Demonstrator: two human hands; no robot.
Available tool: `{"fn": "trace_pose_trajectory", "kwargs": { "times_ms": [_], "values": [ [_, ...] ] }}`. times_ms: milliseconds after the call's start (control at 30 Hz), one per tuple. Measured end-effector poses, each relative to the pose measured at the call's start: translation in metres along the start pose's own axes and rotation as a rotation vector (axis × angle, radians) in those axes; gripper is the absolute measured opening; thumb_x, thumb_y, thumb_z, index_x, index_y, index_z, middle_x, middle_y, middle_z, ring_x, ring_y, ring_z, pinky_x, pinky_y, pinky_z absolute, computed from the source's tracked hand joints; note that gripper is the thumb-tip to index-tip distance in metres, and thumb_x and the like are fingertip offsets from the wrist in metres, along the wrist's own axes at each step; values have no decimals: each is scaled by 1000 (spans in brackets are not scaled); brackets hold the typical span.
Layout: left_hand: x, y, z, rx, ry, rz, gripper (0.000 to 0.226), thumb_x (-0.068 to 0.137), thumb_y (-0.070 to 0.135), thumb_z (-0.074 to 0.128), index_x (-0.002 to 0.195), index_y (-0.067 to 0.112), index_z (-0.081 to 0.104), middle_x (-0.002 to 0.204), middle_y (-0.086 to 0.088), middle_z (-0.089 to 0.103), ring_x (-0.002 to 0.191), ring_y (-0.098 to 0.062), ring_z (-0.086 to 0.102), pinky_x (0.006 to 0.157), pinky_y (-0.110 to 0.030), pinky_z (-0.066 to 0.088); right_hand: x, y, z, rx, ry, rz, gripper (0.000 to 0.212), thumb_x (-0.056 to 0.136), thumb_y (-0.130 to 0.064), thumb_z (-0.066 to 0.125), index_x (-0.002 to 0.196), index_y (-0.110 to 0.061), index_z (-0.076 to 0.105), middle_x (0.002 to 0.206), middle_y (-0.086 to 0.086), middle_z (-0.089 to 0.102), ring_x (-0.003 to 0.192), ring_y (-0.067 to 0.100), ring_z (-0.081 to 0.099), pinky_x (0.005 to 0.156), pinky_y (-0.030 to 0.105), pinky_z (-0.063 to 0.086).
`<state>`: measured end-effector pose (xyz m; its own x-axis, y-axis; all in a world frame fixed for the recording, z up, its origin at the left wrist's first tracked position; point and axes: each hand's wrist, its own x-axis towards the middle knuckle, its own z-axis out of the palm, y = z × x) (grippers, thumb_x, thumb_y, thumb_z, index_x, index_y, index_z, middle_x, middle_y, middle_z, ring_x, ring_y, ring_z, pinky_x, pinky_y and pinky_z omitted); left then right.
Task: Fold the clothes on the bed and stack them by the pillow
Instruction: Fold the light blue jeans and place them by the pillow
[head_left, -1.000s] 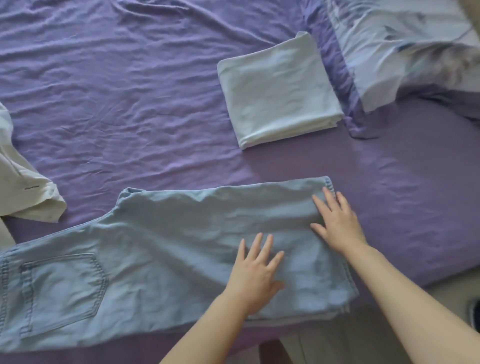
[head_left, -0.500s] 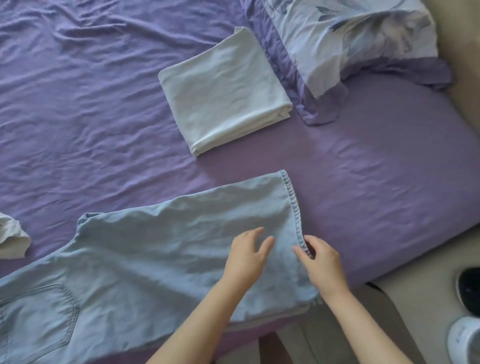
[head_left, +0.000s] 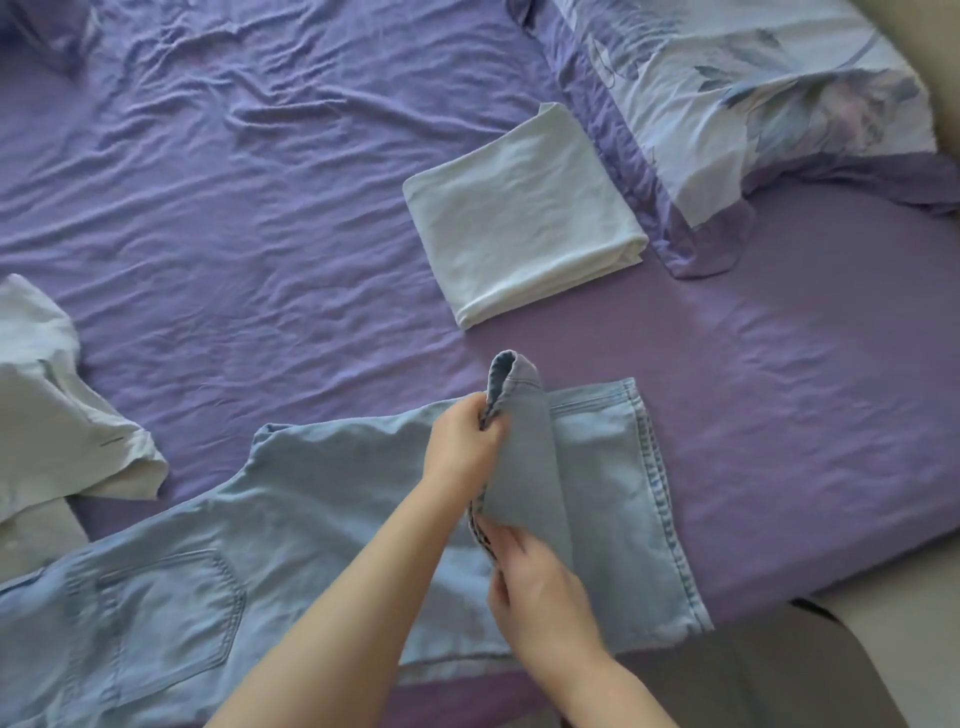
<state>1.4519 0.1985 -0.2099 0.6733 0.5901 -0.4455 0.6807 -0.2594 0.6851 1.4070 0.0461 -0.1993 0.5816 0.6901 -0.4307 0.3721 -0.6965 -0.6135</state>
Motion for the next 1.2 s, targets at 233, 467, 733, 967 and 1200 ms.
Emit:
{"fn": "trace_pose_trajectory", "kwargs": {
  "times_ms": [233,467,733,967,1200],
  "values": [
    [-16,-96,-102,-56,98,-98,16,90,21,57,80,9,60,69,-1,58,64,-14,48,58,-21,37,-12,-83,73,109,-150,-231,71,82,-11,41,146,-30,19,141,-4,32,130,14,32,99,31,39],
    [-37,-187,-210,86,263,-204,11,89,22,58,84,13,63,71,3,59,74,-21,55,61,-32,36,-2,-179,178,146,-295,-309,72,83,-4,39,148,-24,16,149,-2,22,133,21,26,103,35,35],
    [-54,-248,-223,178,171,-331,64,88,18,61,144,15,31,134,-14,52,123,-29,48,96,-35,37,16,-188,234,-189,-395,-455,56,92,-31,46,142,-12,31,149,9,30,138,26,24,107,40,31],
    [-71,-251,-170,342,127,-195,56,89,16,59,140,7,37,138,-15,43,126,-31,40,105,-30,24,43,-109,185,-467,-61,-475,45,48,-32,87,88,-16,73,102,2,71,96,20,68,76,28,55],
    [-67,-185,-93,352,-22,23,54,91,14,52,142,13,36,144,-8,35,133,-25,33,107,-30,28,41,-47,119,-461,79,-463,35,60,-21,84,92,-13,71,109,7,68,106,27,64,87,42,52]
  ]
}}
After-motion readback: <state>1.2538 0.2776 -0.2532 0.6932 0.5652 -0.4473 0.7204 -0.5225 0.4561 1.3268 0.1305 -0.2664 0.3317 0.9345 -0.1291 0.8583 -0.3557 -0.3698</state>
